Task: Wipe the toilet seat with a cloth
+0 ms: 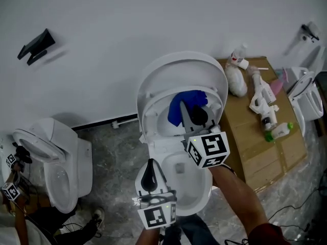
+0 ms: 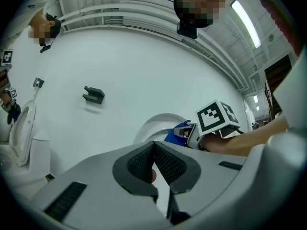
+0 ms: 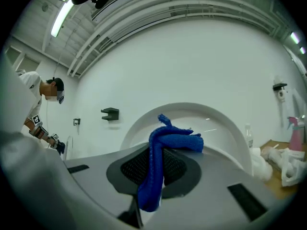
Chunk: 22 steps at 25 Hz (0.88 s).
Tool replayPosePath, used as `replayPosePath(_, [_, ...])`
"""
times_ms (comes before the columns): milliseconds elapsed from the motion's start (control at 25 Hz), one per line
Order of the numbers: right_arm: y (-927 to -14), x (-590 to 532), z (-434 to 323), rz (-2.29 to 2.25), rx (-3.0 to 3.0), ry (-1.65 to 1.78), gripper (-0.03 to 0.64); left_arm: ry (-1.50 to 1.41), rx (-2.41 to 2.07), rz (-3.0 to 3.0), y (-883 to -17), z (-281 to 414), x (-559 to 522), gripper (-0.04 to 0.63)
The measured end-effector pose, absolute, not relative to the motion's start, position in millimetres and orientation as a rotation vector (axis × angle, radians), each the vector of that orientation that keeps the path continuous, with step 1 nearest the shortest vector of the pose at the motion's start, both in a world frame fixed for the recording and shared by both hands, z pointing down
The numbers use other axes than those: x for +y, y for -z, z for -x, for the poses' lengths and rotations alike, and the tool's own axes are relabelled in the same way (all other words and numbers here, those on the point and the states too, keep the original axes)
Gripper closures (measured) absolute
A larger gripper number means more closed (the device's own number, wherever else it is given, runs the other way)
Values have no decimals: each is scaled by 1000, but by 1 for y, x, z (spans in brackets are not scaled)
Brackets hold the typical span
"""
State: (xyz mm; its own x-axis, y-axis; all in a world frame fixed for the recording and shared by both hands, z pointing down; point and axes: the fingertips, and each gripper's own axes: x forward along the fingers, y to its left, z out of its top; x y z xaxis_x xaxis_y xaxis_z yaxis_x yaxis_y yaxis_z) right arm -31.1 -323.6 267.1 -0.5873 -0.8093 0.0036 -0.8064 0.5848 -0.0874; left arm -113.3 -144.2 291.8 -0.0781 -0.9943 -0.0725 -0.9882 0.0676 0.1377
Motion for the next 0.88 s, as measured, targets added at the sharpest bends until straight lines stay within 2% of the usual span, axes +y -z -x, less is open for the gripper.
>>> replayPosePath(480, [-291,-341,-64,1553,2695,159,561,214,-2165,-2173,-305,54,-172,580])
replayPosePath(880, [-342,-341,-112,1672,2665,260,561,180,-2133,-2191,-333,32,-176,580])
